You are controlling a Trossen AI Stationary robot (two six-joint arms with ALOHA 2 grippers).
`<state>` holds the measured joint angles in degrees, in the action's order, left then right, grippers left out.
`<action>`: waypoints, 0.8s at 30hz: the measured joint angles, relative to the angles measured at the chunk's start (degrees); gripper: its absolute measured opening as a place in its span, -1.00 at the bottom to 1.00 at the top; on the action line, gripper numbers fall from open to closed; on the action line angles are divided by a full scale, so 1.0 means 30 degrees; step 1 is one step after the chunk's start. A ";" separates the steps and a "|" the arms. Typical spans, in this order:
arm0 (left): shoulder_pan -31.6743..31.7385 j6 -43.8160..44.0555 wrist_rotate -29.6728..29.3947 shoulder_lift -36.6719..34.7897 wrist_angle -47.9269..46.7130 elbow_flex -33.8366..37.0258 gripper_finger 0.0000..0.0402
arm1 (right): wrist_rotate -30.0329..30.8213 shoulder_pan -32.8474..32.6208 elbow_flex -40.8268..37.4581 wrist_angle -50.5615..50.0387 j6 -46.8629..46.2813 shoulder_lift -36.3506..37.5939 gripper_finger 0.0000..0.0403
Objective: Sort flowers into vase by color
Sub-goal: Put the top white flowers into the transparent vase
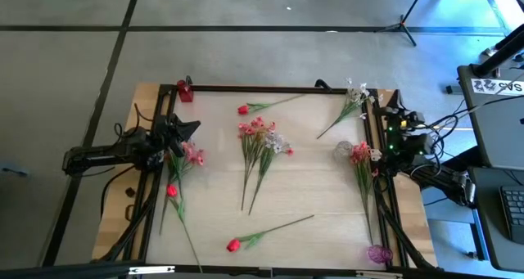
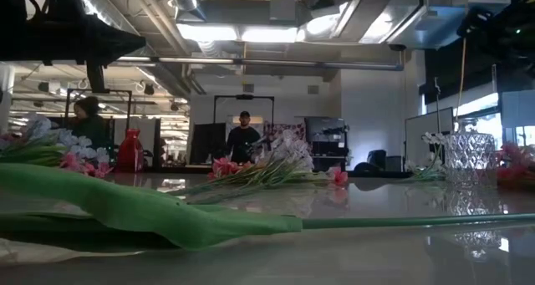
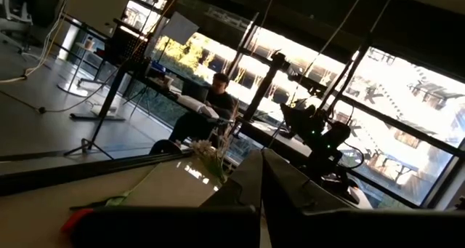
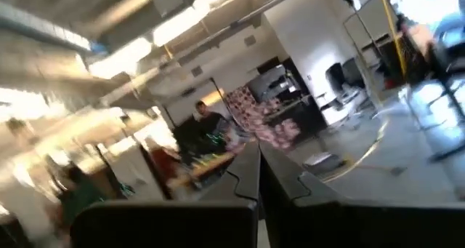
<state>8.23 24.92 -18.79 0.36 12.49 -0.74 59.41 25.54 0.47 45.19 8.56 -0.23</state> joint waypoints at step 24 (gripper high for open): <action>0.0000 0.0003 -0.0002 0.0000 0.0002 -0.0001 -1.00 | -1.5334 -0.2915 0.0595 -0.4151 -0.8808 -0.3529 -0.98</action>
<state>8.23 24.93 -18.79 0.36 12.50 -0.75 13.41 16.79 2.26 32.74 -17.87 -10.82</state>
